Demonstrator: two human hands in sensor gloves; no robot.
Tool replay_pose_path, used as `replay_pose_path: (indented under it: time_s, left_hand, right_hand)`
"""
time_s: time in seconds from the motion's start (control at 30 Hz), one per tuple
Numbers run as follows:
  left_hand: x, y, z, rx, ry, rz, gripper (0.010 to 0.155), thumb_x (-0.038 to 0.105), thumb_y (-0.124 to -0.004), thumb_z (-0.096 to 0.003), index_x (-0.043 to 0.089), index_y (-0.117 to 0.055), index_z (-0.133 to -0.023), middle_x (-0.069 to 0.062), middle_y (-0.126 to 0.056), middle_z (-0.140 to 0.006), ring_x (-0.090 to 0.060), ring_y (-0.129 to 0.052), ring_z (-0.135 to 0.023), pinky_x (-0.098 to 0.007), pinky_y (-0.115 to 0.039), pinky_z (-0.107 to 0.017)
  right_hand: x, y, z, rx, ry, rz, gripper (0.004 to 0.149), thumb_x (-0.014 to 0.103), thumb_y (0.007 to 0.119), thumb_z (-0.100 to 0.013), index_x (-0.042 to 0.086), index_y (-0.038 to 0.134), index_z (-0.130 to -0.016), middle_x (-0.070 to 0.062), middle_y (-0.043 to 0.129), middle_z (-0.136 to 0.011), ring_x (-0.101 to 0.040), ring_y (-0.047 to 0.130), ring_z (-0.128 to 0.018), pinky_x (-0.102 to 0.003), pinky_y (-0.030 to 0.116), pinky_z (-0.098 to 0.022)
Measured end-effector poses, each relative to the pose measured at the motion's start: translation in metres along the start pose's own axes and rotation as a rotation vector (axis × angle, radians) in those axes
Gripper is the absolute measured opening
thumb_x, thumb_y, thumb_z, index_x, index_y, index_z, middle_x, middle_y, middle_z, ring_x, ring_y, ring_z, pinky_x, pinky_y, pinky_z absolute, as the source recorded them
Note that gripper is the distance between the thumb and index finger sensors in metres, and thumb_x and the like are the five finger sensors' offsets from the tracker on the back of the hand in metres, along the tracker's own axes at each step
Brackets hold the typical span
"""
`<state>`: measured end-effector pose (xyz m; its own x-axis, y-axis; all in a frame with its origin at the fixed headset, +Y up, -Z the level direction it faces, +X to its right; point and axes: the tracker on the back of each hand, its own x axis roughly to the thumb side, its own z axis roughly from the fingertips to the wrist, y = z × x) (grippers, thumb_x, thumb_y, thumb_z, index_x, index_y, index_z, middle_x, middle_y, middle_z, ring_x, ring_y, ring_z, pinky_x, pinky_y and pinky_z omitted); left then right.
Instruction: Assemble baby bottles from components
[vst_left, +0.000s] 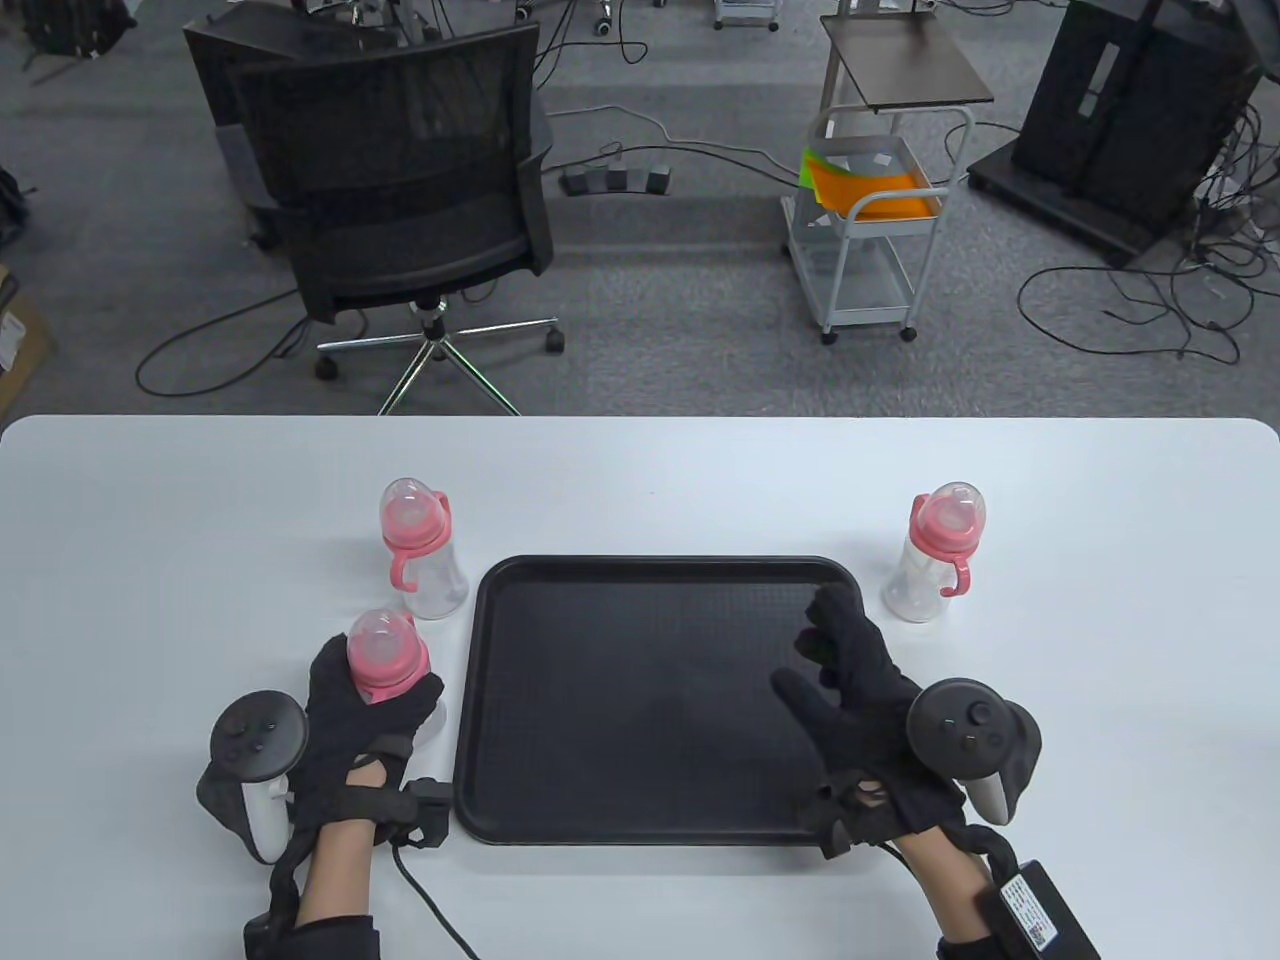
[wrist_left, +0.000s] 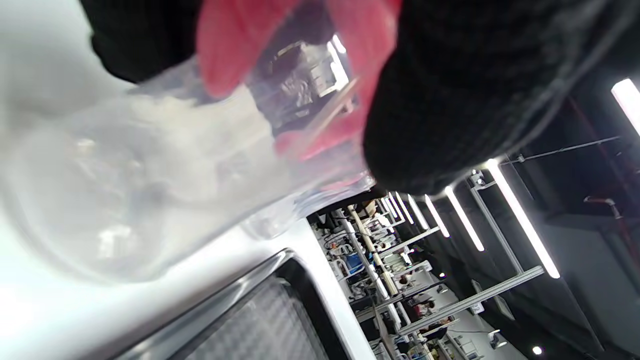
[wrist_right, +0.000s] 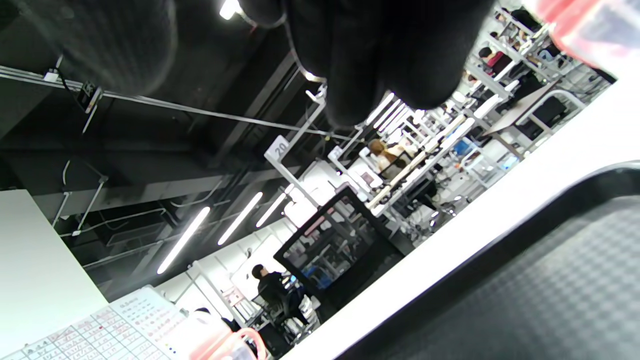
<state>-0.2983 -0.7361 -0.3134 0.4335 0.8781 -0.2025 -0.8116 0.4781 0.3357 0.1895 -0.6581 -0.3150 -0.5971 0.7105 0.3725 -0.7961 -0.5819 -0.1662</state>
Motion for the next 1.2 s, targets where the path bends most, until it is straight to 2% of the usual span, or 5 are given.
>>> replay_pose_path:
  time_s: [0.33, 0.67, 0.83, 0.97, 1.2]
  left_hand:
    - [0.019, 0.007, 0.013, -0.038, 0.063, 0.004, 0.132, 0.059, -0.110, -0.0315, 0.010, -0.015, -0.109, -0.020, -0.026, -0.114, -0.058, -0.042, -0.107, -0.075, -0.047, -0.072]
    - [0.088, 0.021, 0.055, 0.134, -0.225, -0.330, 0.130, 0.073, -0.100, -0.0359, 0.020, -0.010, -0.112, -0.017, -0.001, -0.115, -0.059, -0.012, -0.108, -0.081, -0.019, -0.072]
    - [0.118, -0.009, 0.082, 0.160, -0.477, -0.650, 0.104, 0.076, -0.082, -0.0450, 0.031, -0.022, -0.117, -0.007, -0.006, -0.121, -0.050, -0.007, -0.113, -0.078, -0.011, -0.073]
    - [0.127, -0.041, 0.090, -0.030, -0.619, -0.791, 0.089, 0.077, -0.066, -0.0493, 0.036, -0.030, -0.120, 0.001, -0.009, -0.124, -0.042, 0.003, -0.113, -0.073, 0.000, -0.071]
    - [0.124, -0.084, 0.092, -0.215, -0.582, -1.078, 0.089, 0.081, -0.047, -0.0494, 0.034, -0.020, -0.121, -0.003, -0.009, -0.125, -0.040, 0.006, -0.111, -0.072, 0.002, -0.067]
  right_hand:
    - [-0.004, 0.003, 0.001, 0.038, -0.004, 0.036, 0.088, 0.054, 0.079, -0.042, 0.017, 0.037, -0.109, -0.015, 0.057, -0.105, -0.034, 0.083, -0.087, -0.047, 0.081, -0.060]
    - [0.004, 0.005, 0.004, -0.019, -0.002, 0.133, 0.087, 0.055, 0.077, -0.042, 0.016, 0.038, -0.109, -0.017, 0.057, -0.105, -0.038, 0.080, -0.088, -0.051, 0.078, -0.062]
    - [0.027, 0.012, 0.014, -0.105, -0.111, 0.453, 0.088, 0.058, 0.074, -0.042, 0.015, 0.037, -0.109, -0.020, 0.053, -0.106, -0.043, 0.074, -0.090, -0.055, 0.073, -0.064]
    - [0.040, 0.026, 0.022, -0.082, -0.213, 0.690, 0.085, 0.062, 0.061, -0.041, 0.019, 0.041, -0.110, -0.021, 0.046, -0.110, -0.049, 0.063, -0.097, -0.064, 0.063, -0.069]
    - [0.050, 0.048, 0.029, 0.080, -0.291, 0.887, 0.083, 0.064, 0.051, -0.038, 0.023, 0.054, -0.109, -0.015, 0.046, -0.114, -0.053, 0.049, -0.103, -0.077, 0.047, -0.068]
